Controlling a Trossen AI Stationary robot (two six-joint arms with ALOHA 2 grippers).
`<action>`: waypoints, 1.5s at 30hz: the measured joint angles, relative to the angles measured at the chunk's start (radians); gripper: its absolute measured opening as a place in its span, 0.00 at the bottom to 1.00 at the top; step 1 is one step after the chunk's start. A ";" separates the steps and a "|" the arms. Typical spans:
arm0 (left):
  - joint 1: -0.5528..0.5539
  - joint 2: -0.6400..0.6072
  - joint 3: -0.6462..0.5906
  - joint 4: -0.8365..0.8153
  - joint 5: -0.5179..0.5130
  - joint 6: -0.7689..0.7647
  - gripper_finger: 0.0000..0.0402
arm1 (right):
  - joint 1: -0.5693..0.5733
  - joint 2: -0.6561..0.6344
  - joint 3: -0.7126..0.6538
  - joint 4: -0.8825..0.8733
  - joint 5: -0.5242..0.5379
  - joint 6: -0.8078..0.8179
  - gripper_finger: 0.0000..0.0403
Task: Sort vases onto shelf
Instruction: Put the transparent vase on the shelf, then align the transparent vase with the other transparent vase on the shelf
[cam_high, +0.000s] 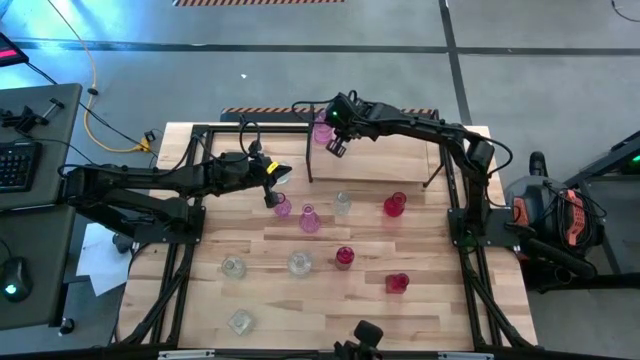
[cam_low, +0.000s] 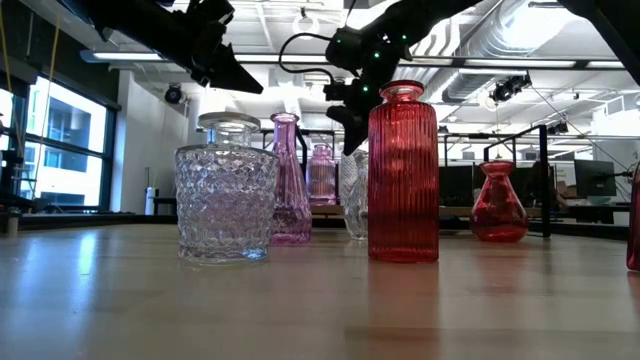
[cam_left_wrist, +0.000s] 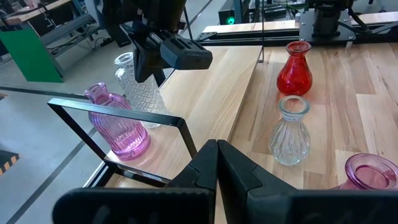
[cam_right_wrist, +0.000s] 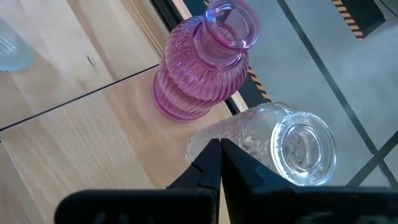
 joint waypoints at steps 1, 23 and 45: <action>0.000 0.000 0.000 0.000 0.000 0.000 0.00 | 0.000 0.000 0.000 0.001 -0.001 0.000 0.00; 0.000 0.000 0.000 -0.024 0.000 0.010 0.00 | 0.314 0.000 0.000 -0.332 0.083 -0.015 0.00; 0.004 -0.030 -0.006 -0.130 -0.051 -0.032 0.00 | 0.422 -0.294 -0.064 -0.471 0.263 0.224 0.00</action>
